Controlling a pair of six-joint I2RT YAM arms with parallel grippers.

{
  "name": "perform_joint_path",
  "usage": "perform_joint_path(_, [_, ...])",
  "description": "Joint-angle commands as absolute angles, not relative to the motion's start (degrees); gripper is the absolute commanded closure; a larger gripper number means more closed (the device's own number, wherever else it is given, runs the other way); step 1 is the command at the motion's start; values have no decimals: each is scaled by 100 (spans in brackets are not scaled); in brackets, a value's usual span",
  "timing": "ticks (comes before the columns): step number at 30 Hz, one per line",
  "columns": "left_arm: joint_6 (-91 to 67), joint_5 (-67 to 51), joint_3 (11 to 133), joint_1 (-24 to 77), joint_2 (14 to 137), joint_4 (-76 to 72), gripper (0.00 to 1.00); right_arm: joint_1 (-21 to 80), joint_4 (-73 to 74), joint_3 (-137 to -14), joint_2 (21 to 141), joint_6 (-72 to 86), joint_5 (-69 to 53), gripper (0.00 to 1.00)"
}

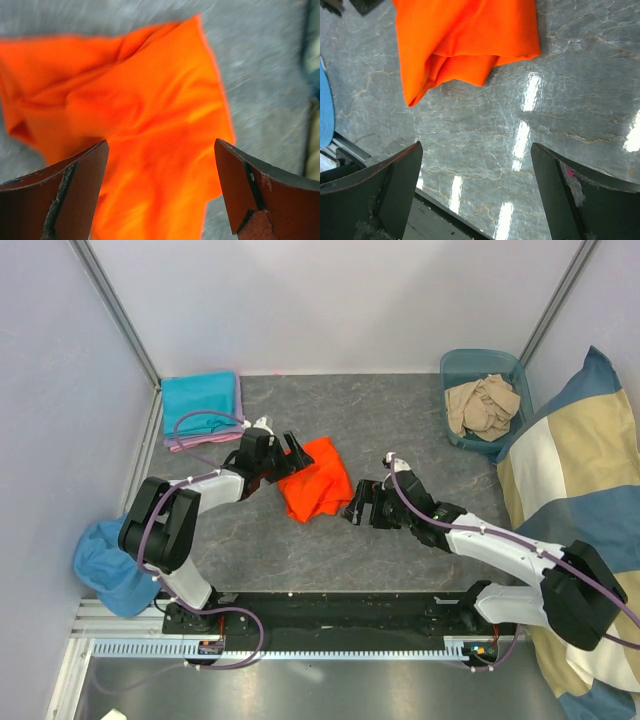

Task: Fold and stack the t-shirts
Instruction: Smooth out wrinkles on the folded tshirt

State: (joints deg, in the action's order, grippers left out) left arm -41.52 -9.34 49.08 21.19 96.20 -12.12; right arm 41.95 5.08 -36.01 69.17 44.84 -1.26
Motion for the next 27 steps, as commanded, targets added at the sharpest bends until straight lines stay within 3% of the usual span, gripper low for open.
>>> perform_joint_path(1, [-4183,-923,4641,2101,9685,-1599,6,4254,53,-3752,7286,4676,-35,2])
perform_joint_path(6, [-4166,-704,4588,2101,9729,-1381,7,4298,-228,-3779,7506,4772,-35,2])
perform_joint_path(13, [-4227,-519,4439,2109,9782,-1151,7,4342,-1710,-3393,7839,5335,-35,2])
perform_joint_path(27, [-4219,-554,4236,2109,9659,-1143,7,4456,-2645,-3489,8736,5599,237,32])
